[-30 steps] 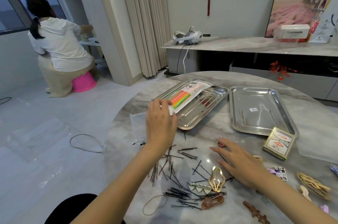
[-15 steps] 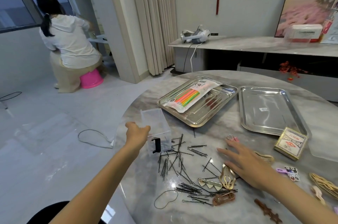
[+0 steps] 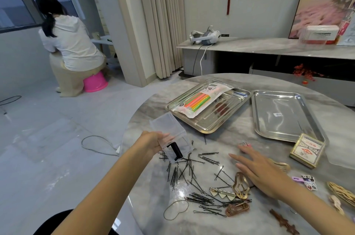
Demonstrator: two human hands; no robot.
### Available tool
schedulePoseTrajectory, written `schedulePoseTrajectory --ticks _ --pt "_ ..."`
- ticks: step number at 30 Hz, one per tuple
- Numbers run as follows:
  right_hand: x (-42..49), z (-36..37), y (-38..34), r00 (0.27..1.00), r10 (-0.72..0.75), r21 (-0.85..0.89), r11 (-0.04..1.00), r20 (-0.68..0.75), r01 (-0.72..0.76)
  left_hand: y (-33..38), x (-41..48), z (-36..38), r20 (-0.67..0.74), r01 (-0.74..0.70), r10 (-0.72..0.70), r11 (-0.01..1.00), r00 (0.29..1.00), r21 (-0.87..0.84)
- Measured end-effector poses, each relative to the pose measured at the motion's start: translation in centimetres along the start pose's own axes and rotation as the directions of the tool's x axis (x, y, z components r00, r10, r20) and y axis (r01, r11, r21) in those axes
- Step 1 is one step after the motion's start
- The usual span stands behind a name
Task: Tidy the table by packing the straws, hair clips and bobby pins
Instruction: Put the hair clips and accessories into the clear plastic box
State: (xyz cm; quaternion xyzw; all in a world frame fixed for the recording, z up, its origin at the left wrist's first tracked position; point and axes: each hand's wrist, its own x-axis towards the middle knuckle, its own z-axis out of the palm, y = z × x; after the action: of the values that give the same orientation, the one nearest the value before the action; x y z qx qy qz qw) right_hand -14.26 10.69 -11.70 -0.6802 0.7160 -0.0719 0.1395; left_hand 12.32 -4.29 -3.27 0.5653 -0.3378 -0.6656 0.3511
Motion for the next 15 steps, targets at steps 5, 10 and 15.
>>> schedulePoseTrajectory --ticks 5,10,15 --pt "0.1 0.5 0.0 1.000 0.006 -0.032 0.999 0.004 -0.006 0.5 -1.5 0.4 0.040 0.121 -0.116 0.981 0.992 -0.151" --pt "-0.1 0.5 0.0 1.000 0.013 -0.013 1.000 -0.004 -0.013 0.6 -2.0 0.6 -0.003 0.174 -0.179 0.960 0.984 -0.219" --pt "-0.2 0.5 0.3 1.000 0.013 0.013 1.000 -0.009 -0.013 0.1 -1.5 0.5 0.014 0.215 -0.216 0.960 0.976 -0.181"
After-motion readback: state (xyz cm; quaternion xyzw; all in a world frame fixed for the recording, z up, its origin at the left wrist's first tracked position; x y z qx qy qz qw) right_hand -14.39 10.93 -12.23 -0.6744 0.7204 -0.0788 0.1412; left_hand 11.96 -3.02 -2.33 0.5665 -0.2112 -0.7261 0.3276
